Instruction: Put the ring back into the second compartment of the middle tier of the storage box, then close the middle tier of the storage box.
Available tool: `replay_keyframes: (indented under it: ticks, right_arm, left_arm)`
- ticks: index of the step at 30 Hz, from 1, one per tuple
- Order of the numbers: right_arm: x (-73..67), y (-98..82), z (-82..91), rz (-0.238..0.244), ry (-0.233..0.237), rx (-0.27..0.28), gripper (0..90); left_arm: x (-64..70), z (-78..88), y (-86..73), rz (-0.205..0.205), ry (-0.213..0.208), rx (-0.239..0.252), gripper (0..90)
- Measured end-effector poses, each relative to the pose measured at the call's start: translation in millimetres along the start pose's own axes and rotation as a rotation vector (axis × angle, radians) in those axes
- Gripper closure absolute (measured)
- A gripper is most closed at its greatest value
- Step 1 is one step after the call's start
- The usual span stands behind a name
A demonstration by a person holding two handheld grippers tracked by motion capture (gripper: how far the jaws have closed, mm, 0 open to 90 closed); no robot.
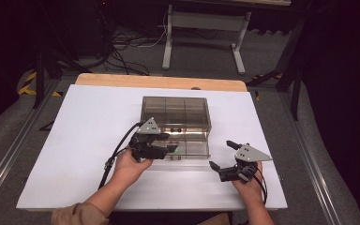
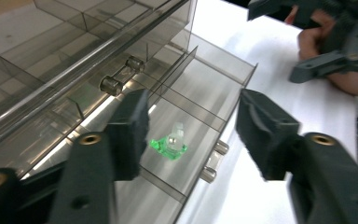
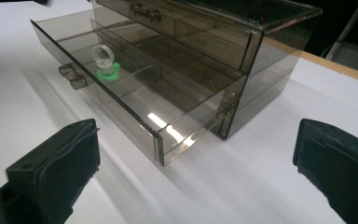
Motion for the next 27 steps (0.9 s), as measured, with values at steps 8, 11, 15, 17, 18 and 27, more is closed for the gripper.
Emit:
replay_keyframes:
  ticks: [8, 11, 15, 17, 18, 27]
  right_arm:
    - [8.0, -2.6, 0.7, -0.094, -0.059, -0.011, 0.0]
    - [2.3, -2.4, 0.7, -0.07, -0.025, -0.036, 0.0]
    - [-3.9, 2.9, 2.4, -0.05, -0.01, -0.029, 3.8]
    - [-6.2, 4.9, 3.4, -0.043, -0.003, -0.026, 5.6]
    - [-7.0, 5.7, 3.8, -0.044, 0.001, -0.023, 6.3]
    - [-16.6, 14.4, 7.9, -0.015, 0.042, 0.006, 22.7]
  left_arm:
    - [-5.6, 18.9, 1.8, 0.019, 0.01, 0.03, 25.8]
    - [-7.8, 25.2, 2.1, 0.025, 0.016, 0.041, 22.3]
    - [-10.7, 32.9, 1.9, 0.025, 0.009, 0.053, 16.5]
    - [-11.8, 37.1, 1.6, 0.027, 0.005, 0.063, 13.5]
    - [-12.3, 39.1, 1.4, 0.033, 0.002, 0.067, 12.0]
    - [-24.8, 56.1, -8.1, 0.02, 0.058, 0.103, 2.1]
Point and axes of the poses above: each handheld gripper's, and its own axes: z roughly backward along the jaws, y roughly out of its top, x roughly to its right, the point moved 8 cm from there along -z, roughly forward along the jaws, and after that the axes turned 9 degrees about x, right-handed, at the moved point
